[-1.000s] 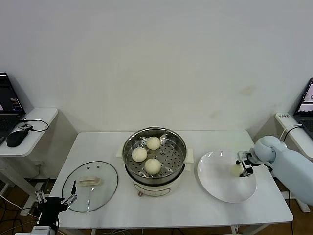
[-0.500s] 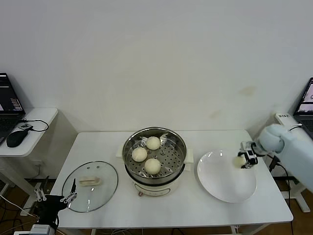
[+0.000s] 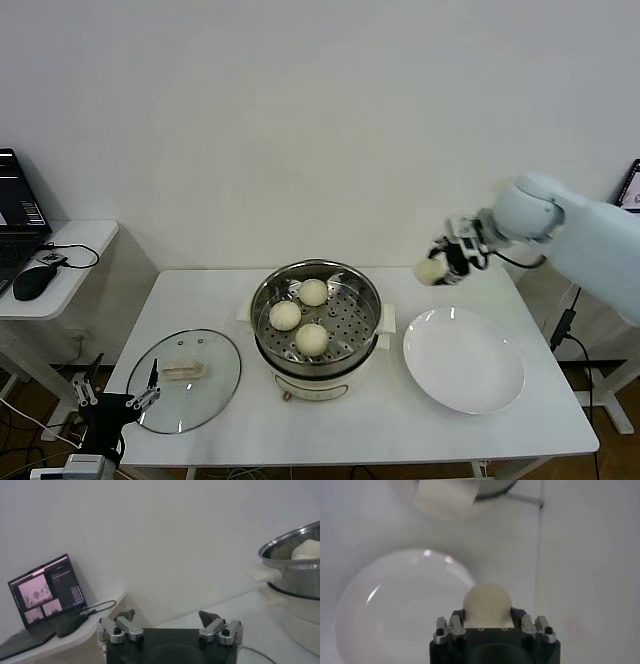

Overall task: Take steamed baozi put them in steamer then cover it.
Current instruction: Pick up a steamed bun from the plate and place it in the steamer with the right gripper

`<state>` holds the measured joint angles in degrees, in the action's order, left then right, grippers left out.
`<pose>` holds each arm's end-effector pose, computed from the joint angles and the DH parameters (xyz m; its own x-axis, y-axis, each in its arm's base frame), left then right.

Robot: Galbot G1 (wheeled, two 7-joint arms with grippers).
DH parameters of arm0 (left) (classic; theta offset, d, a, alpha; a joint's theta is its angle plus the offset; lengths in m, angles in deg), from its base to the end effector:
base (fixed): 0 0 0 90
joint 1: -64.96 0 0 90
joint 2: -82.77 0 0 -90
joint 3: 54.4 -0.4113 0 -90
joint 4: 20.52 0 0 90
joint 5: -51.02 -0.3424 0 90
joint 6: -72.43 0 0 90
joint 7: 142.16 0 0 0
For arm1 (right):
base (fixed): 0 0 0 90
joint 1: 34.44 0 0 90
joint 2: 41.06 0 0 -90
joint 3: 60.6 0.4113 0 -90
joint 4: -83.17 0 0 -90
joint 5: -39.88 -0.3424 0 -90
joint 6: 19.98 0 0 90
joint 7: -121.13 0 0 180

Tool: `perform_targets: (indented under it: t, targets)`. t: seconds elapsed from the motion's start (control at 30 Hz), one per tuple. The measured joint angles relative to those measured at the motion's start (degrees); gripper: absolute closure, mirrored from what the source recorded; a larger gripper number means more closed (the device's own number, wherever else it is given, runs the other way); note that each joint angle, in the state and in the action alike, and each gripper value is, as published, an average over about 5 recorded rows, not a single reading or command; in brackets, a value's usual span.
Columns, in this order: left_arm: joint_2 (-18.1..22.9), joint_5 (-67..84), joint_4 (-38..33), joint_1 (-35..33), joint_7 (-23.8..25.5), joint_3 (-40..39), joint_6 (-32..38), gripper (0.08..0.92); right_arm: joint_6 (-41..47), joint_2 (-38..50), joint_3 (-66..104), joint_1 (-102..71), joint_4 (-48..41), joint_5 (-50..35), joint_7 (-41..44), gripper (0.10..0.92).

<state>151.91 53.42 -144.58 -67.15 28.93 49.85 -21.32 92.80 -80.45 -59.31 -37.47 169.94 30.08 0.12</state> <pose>0.0831 0.1434 -0.3181 -0.9827 -0.1591 0.0950 -0.1082 0.9090 0.4025 0.5370 -0.1159 -0.0207 -0.3821 -0.2518 0.8891 -0.8982 -0.1249 -0.4214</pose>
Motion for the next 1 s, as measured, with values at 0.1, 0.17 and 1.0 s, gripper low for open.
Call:
perform_targets:
  t: [0.1, 0.17, 1.0]
  targets:
    - [0.0, 0.1, 0.0, -0.1, 0.0, 0.3, 0.1, 0.177, 2.3, -2.8, -2.4, 2.4, 0.3, -3.8, -1.5, 0.44]
    - [0.0, 0.1, -0.1, -0.1, -0.1, 0.5, 0.1, 0.177, 3.9, -4.8, -3.6, 3.3, 0.2, -6.1, -2.7, 0.44]
    - [-0.1, 0.5, 0.4, 0.2, -0.4, 2.1, 0.8, 0.177, 14.8, -22.2, -9.9, -1.5, -7.5, -13.4, -10.2, 0.44]
